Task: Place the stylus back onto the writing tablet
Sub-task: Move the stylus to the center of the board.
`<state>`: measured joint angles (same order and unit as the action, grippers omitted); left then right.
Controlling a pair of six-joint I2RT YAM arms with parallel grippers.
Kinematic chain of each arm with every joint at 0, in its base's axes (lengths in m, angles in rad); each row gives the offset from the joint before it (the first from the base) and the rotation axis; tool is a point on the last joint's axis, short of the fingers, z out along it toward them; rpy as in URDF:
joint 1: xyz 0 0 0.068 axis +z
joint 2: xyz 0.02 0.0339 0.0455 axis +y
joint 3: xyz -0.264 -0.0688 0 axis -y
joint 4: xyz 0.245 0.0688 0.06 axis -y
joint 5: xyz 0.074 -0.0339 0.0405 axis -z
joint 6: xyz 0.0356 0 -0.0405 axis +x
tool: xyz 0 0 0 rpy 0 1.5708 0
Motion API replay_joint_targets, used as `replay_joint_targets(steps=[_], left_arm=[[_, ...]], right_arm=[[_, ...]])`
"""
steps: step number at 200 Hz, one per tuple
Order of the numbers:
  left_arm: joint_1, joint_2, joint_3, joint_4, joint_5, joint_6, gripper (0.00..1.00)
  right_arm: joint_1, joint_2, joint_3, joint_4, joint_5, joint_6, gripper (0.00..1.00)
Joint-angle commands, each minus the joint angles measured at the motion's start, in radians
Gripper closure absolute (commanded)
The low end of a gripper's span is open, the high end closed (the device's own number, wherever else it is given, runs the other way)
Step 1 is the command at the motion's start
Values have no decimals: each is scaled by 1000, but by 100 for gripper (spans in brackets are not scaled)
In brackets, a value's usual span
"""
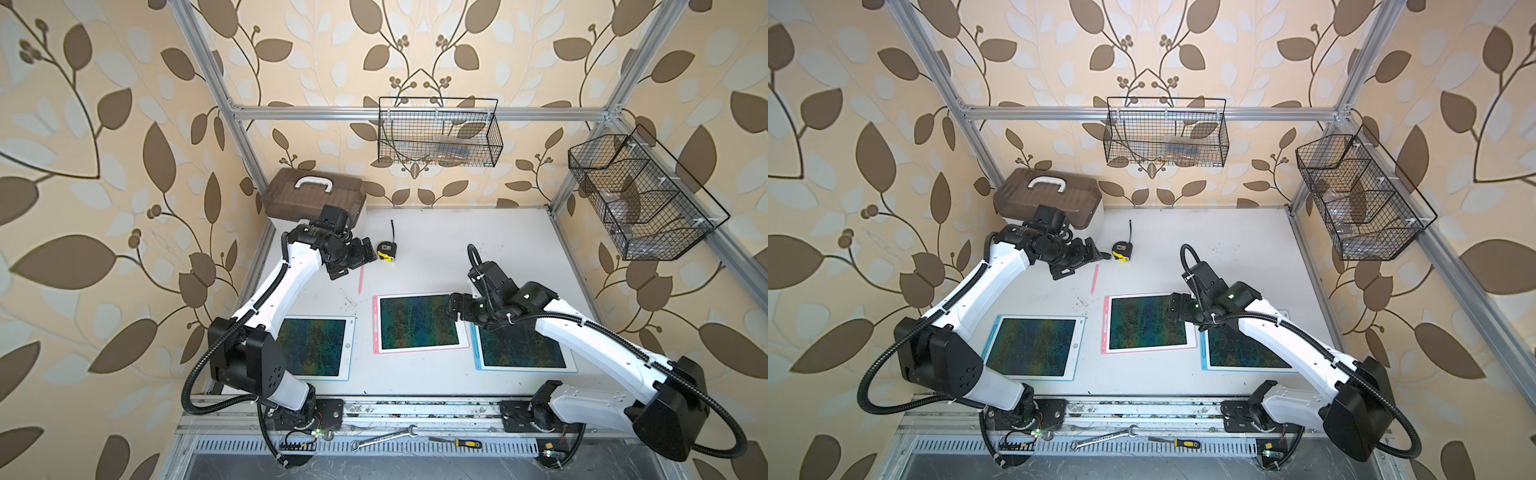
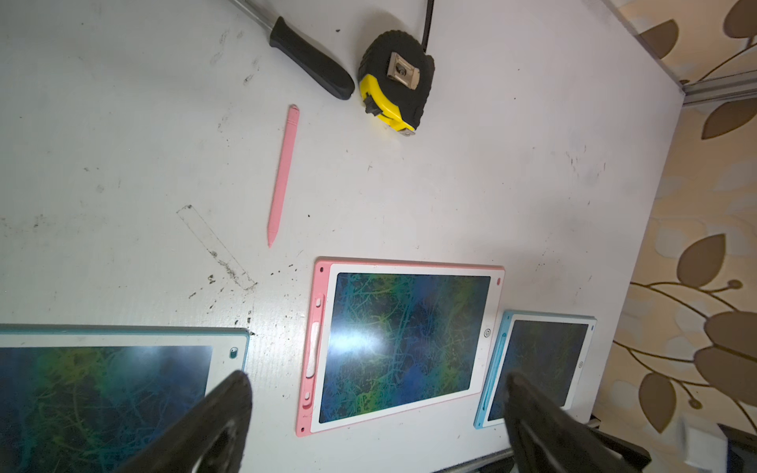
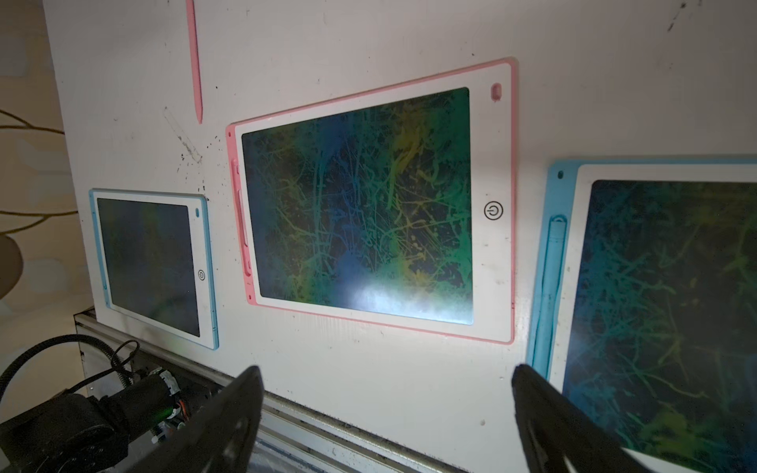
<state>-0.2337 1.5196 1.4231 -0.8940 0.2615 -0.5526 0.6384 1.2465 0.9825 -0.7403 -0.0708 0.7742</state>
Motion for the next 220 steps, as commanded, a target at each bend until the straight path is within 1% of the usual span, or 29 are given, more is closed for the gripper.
replay_joint_targets(steps=[1, 29, 49, 80, 110, 136, 184, 220], left_arm=[[22, 21, -24, -2, -7, 5, 8], [53, 83, -52, 23, -13, 30, 16], [59, 134, -58, 32, -26, 58, 23], [62, 214, -30, 39, -39, 91, 31], [62, 293, 10, 57, -22, 101, 38], [62, 346, 42, 59, -48, 106, 43], [60, 438, 91, 62, -110, 117, 46], [59, 488, 106, 86, -118, 111, 49]], right_arm=[[-10, 40, 47, 39, 2, -51, 5], [-9, 92, 78, 59, 5, -78, 6], [6, 118, 92, 76, 25, -95, 6], [17, 148, 103, 103, 44, -111, 6], [17, 160, 107, 142, 53, -118, 6], [21, 173, 119, 162, 66, -124, 6], [21, 206, 140, 175, 71, -125, 6], [22, 229, 157, 177, 69, -124, 6]])
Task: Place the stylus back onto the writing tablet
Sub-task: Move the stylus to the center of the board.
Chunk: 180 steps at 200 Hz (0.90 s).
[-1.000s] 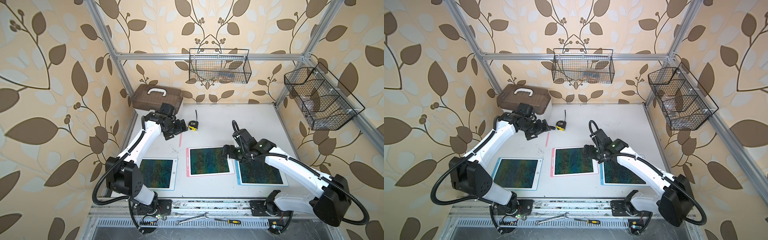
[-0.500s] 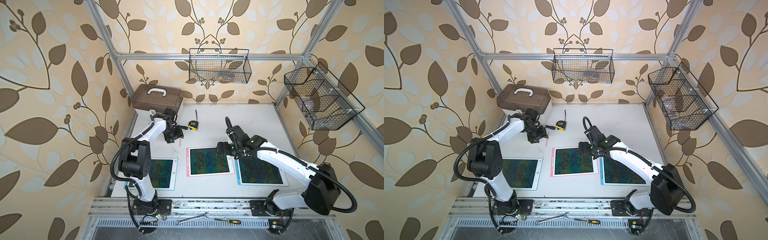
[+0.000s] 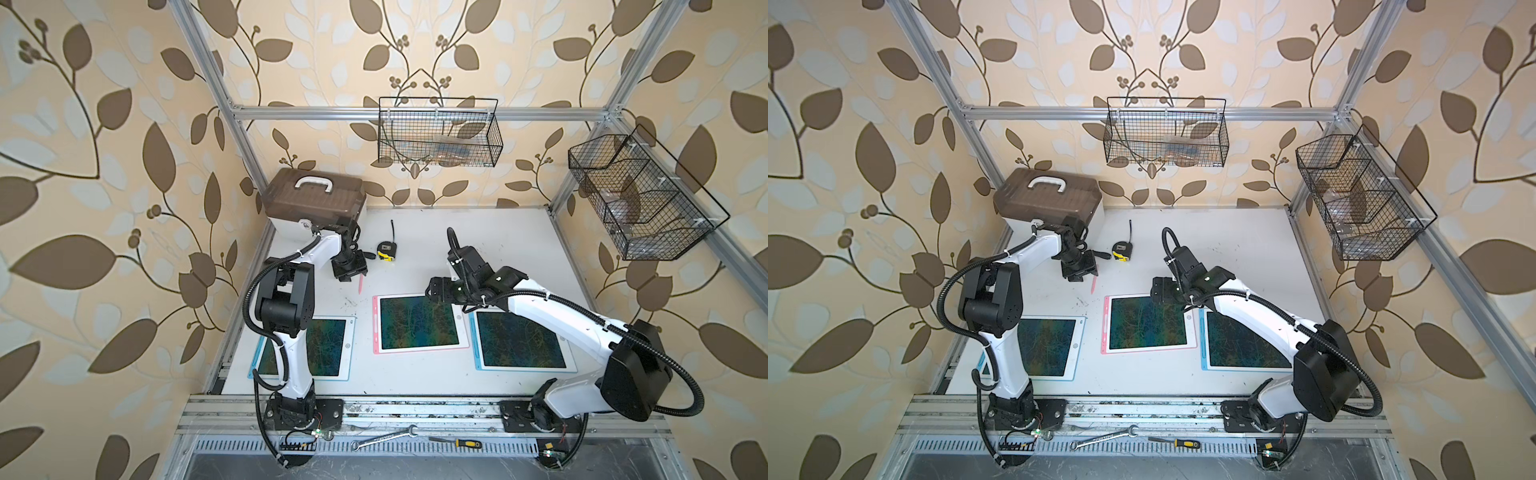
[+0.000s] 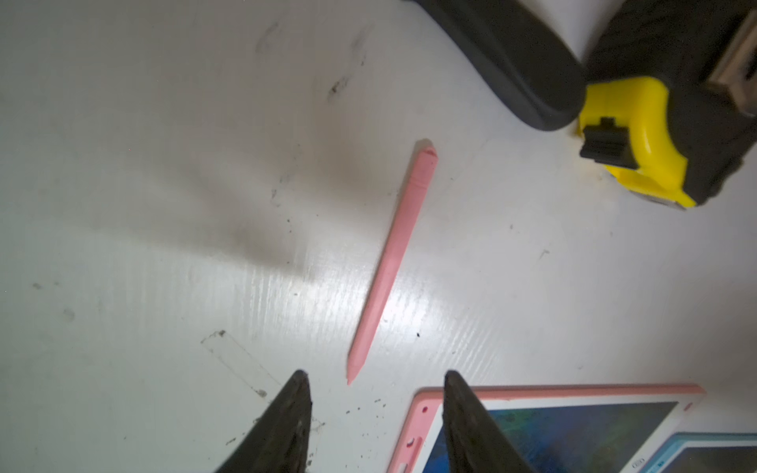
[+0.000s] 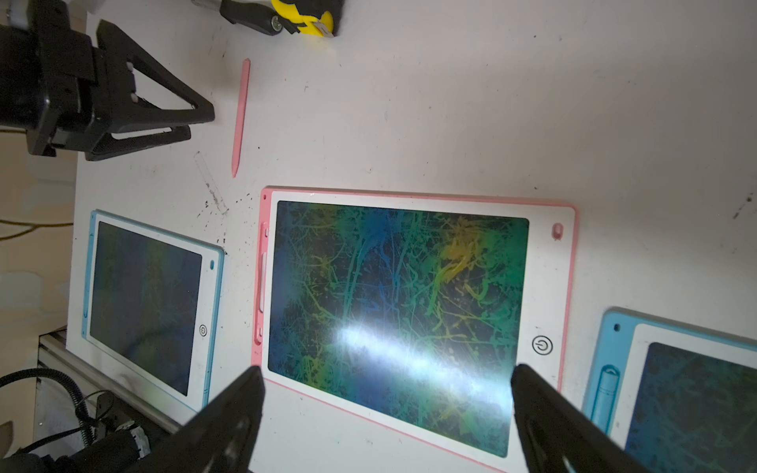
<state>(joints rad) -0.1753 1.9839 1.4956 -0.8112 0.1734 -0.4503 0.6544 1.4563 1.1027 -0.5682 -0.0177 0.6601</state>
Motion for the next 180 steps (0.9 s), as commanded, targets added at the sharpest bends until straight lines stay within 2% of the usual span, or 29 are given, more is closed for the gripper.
replay_joint_targets(steps=[1, 43, 143, 180], left_arm=[[0, 26, 34, 4, -30, 9, 50], [-16, 67, 39, 19, -40, 7, 57], [-74, 141, 38, 37, -134, -19, 68], [-98, 141, 20, 27, -162, -37, 76]], right_arm=[[6, 21, 37, 5, 16, -10, 6], [4, 30, 43, 0, 16, -9, 6], [-4, 15, 32, -16, 19, -11, 7], [-13, -6, 6, -13, 21, -5, 7]])
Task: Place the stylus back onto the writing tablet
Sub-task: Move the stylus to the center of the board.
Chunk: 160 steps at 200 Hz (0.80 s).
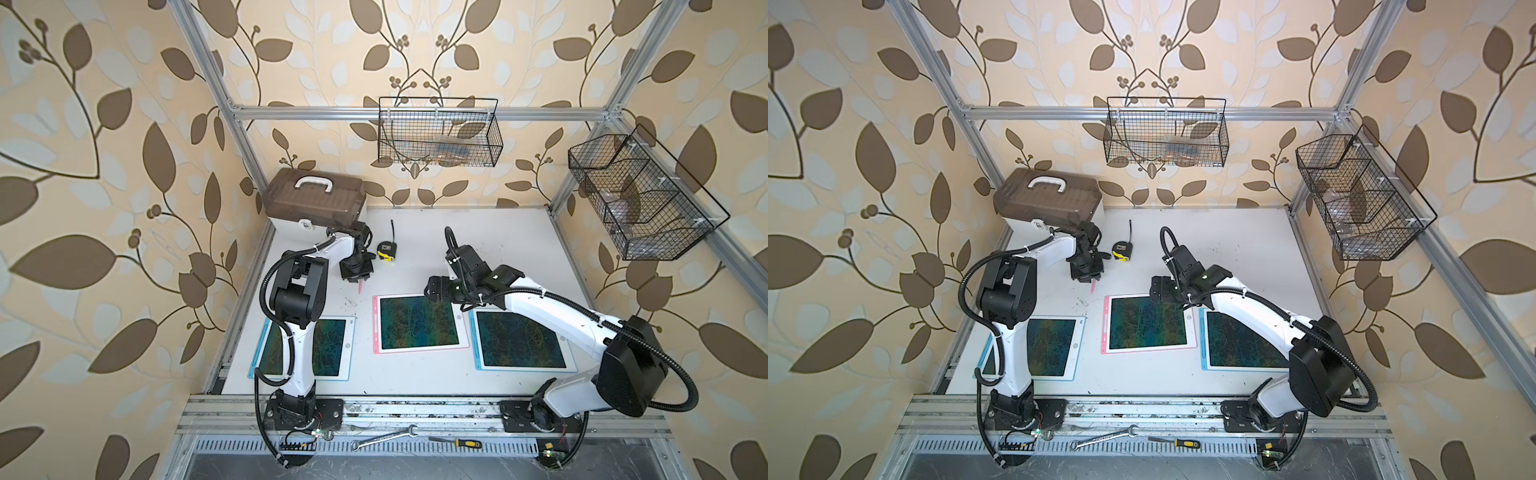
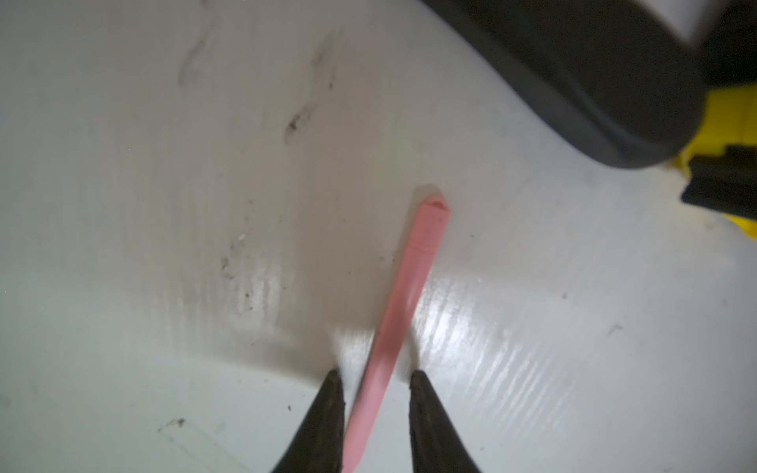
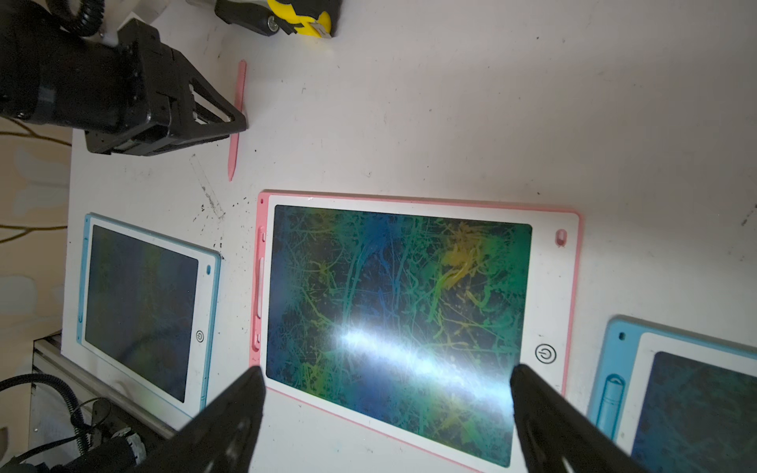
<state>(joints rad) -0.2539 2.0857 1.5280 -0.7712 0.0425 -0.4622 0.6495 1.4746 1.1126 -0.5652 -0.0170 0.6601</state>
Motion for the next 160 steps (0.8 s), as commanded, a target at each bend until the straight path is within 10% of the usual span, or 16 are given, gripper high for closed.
replay_joint_targets(steps=[1, 160], left_arm=[[-20, 39, -14, -15, -31, -25, 76], [-54, 8, -70, -13, -25, -97, 93]], right_arm=[[-8, -25, -3, -16, 20, -4, 7], [-32, -73, -32, -16, 11, -23, 7]])
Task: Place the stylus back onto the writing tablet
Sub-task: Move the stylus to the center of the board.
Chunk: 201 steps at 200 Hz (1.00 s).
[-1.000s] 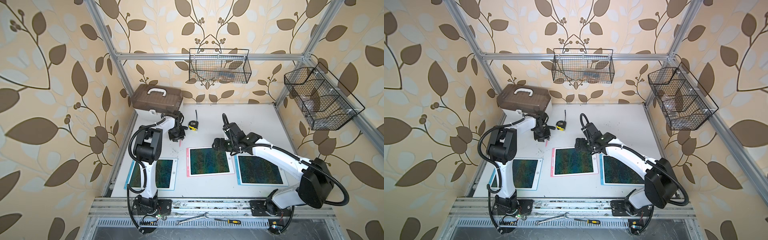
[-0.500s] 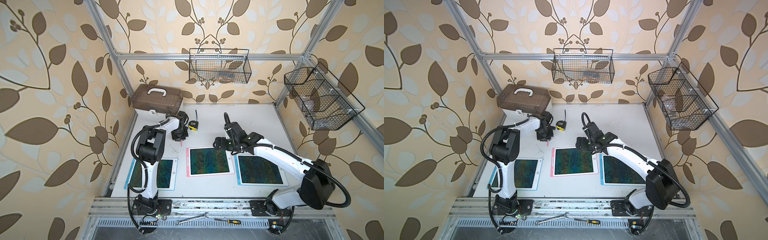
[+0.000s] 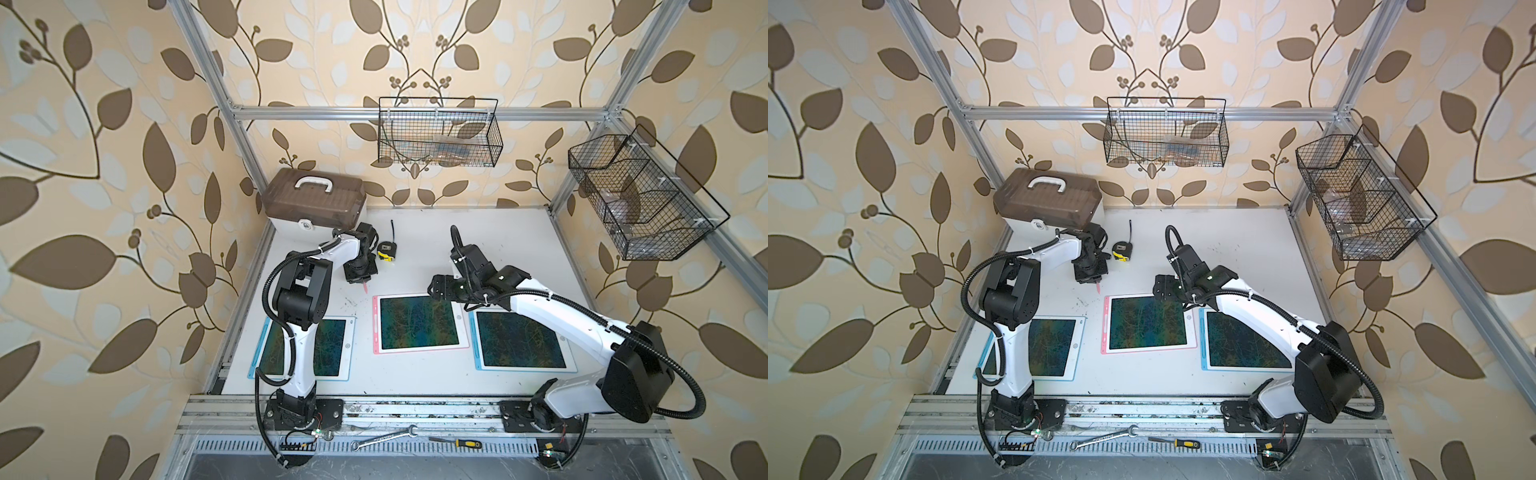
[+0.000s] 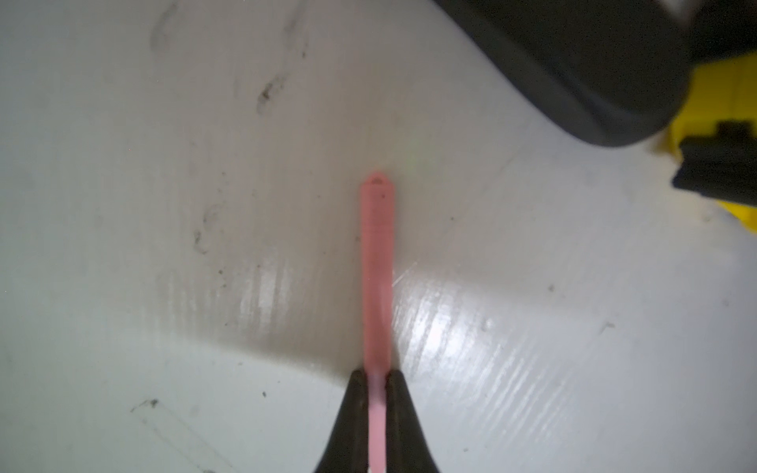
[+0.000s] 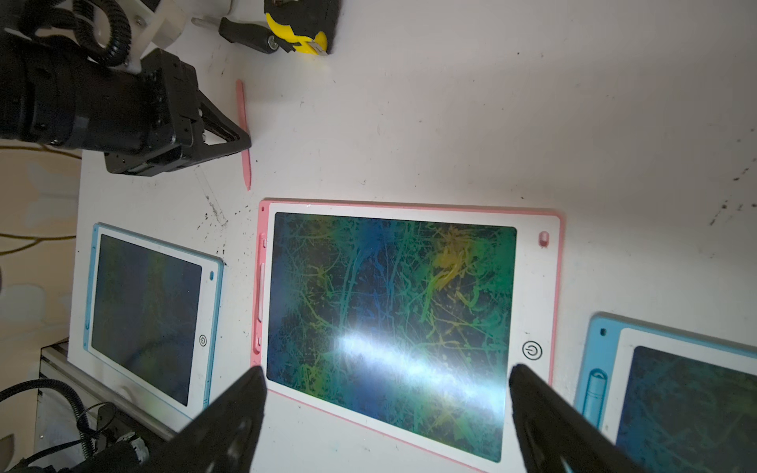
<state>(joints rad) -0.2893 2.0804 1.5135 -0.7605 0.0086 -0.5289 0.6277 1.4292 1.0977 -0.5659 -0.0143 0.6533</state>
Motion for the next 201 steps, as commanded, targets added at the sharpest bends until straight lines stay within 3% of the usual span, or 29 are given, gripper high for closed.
replay_joint_targets(steps=[1, 124, 201], left_arm=[[-19, 13, -56, -23, 9, -30, 93], [-100, -91, -224, 3, -19, -126, 97], [-100, -86, -241, -34, -23, -47, 95]], right_arm=[[-10, -28, -18, -15, 7, -16, 7], [-66, -31, 16, -69, -81, -109, 8], [67, -50, 7, -48, 84, 53, 8]])
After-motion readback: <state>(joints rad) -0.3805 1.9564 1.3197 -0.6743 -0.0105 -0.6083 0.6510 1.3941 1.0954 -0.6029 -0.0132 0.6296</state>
